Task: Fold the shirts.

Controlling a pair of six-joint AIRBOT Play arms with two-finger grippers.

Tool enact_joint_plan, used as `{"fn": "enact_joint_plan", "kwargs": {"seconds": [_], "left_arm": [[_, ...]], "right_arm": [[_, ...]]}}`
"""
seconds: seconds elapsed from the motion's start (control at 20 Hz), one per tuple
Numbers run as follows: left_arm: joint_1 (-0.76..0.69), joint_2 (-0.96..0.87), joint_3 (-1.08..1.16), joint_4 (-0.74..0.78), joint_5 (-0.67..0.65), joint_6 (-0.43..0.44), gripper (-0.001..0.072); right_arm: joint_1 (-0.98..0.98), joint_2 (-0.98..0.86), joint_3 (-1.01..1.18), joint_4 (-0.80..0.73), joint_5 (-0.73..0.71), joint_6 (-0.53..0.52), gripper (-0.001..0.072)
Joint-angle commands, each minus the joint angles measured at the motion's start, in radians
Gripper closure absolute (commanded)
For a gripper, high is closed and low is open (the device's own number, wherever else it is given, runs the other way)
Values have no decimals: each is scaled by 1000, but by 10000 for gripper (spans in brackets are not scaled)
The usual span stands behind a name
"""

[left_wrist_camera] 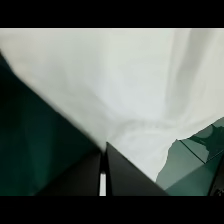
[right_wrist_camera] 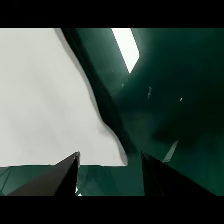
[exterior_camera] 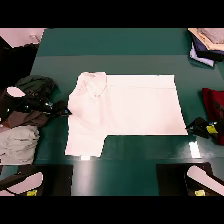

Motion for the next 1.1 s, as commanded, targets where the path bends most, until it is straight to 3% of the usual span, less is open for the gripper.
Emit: {"fn": "enact_joint_plan", "kwargs": {"seconds": [0.0, 0.15, 0.25, 0.35, 0.4, 0.55, 0.6, 1.05], "left_arm": [[1, 1, 2, 0, -2, 0, 677], [1, 1, 2, 0, -10, 0, 677], [1, 1, 2, 0, -10, 0, 677], [1, 1, 2, -1, -9, 0, 677], [1, 1, 2, -1, -8, 0, 677], [1, 1, 2, -2, -10, 0, 677], [1, 2, 2, -3, -10, 0, 677], [1, 40, 29, -32, -39, 0, 678]], "right_arm": [[-13, -32, -28, 0, -11, -14, 275], [-13, -85, -28, 51, -14, -16, 293], [-13, -75, -27, 53, -39, -16, 398], [-13, -47, -27, 53, -52, -16, 431], [-13, -33, -28, 53, -52, -16, 533], [-13, -17, -28, 55, -36, -16, 605], [-13, -22, -28, 54, -21, -16, 699], [-12, 65, -21, 145, 4, -50, 701]]}}
